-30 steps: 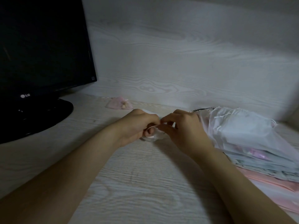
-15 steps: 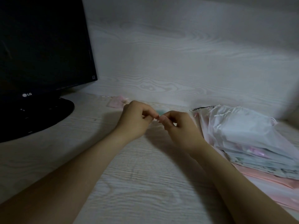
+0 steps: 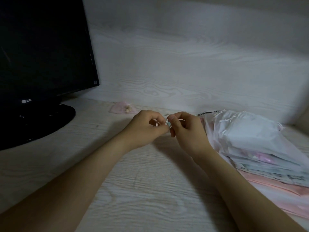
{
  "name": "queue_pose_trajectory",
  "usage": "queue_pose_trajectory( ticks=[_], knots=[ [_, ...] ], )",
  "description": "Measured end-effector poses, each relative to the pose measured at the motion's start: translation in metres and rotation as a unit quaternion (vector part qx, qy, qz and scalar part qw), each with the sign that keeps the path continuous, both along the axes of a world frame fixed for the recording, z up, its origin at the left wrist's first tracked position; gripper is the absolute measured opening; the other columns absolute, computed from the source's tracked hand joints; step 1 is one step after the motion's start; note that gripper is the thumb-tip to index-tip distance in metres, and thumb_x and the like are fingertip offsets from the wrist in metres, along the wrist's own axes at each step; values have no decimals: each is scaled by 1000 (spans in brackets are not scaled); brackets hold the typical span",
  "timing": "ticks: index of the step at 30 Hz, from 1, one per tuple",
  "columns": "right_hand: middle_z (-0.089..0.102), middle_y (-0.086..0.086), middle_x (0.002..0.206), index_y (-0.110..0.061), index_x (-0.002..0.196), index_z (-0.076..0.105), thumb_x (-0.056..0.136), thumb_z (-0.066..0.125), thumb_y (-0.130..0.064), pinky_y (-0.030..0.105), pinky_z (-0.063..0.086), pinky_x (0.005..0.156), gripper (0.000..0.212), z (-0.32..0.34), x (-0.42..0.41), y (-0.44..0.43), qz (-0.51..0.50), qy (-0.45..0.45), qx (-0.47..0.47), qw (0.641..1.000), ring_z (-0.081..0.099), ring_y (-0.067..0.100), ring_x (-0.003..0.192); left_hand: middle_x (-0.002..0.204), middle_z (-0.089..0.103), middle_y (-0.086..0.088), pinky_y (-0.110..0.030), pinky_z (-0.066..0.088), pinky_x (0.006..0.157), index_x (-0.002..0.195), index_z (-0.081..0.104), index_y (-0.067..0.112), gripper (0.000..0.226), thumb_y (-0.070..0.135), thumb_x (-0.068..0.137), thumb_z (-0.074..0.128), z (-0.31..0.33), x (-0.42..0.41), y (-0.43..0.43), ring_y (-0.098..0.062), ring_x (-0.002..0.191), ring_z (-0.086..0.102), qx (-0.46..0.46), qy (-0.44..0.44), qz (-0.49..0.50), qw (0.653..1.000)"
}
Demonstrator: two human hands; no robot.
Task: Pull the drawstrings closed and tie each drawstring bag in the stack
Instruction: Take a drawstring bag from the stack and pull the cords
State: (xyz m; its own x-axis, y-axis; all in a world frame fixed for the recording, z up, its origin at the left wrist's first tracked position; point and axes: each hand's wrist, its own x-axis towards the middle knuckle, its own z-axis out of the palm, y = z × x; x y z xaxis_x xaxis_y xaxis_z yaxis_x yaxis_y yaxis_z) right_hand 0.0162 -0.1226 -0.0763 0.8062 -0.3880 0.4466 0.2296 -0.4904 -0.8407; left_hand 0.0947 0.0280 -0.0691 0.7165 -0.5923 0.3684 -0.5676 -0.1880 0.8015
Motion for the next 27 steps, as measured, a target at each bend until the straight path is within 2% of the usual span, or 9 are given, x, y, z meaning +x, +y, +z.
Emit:
queue_pose_trajectory(
  ticks=[2,4,8,11,15,18,23,25,27],
  knots=[
    [64,-5,59,-12,88,70,105,60,-24,16,42,58,23,0,0,0,-6,-7,-10,1000,55,3,53,77,65,2,-41,48,76,72,69,18,23,39,79,63,6,-2,1,-16,76,61,-1,53,-4,999],
    [65,-5,63,-14,88,70,105,60,-23,18,43,61,22,0,0,-2,-18,-10,-23,1000,56,3,57,77,60,0,-39,45,78,71,63,15,24,38,78,56,13,-1,3,-17,79,58,-51,111,19,992],
    [67,-4,69,-21,88,71,104,60,-25,34,49,67,20,0,0,-5,-30,-5,-65,997,61,12,67,88,76,-10,-42,56,89,79,75,2,36,29,88,55,20,4,7,-25,93,73,-196,205,41,958],
    [63,-3,63,-23,85,74,102,60,-28,36,44,61,23,1,-1,-1,-26,9,-90,996,54,11,61,102,78,-20,-43,58,98,45,63,16,59,15,101,46,24,-2,9,-30,96,74,-243,270,-26,931],
    [52,-14,50,-22,86,76,97,53,-19,30,36,53,26,1,-5,-1,-20,25,-135,990,46,6,50,97,79,-18,-45,55,101,61,42,18,41,20,102,48,23,2,10,-29,103,77,-262,312,-31,913],
    [64,-10,69,-23,90,76,91,56,-23,29,42,61,20,2,-5,-5,-58,31,-216,974,57,7,65,75,72,-9,-43,51,102,63,42,19,40,22,102,52,23,4,11,-27,98,74,-267,311,-11,912],
    [62,-3,82,-16,82,72,92,63,-14,6,35,66,14,-1,-1,-10,-114,27,-245,963,57,6,76,57,41,1,-45,51,91,68,44,21,34,22,96,63,23,6,11,-22,67,60,-263,270,7,926],
    [67,-4,78,-16,84,69,93,59,-14,11,40,64,14,-1,0,-10,-119,32,-202,972,61,7,73,61,46,5,-42,45,77,75,49,23,23,21,87,69,21,7,11,-21,66,51,-210,200,46,956],
    [72,-1,77,-17,91,65,96,51,-16,29,52,66,14,0,-1,-8,-102,40,-121,987,68,14,67,66,49,10,-37,40,69,86,54,26,20,15,83,70,20,6,14,-16,68,47,-139,128,58,980]
  ],
)
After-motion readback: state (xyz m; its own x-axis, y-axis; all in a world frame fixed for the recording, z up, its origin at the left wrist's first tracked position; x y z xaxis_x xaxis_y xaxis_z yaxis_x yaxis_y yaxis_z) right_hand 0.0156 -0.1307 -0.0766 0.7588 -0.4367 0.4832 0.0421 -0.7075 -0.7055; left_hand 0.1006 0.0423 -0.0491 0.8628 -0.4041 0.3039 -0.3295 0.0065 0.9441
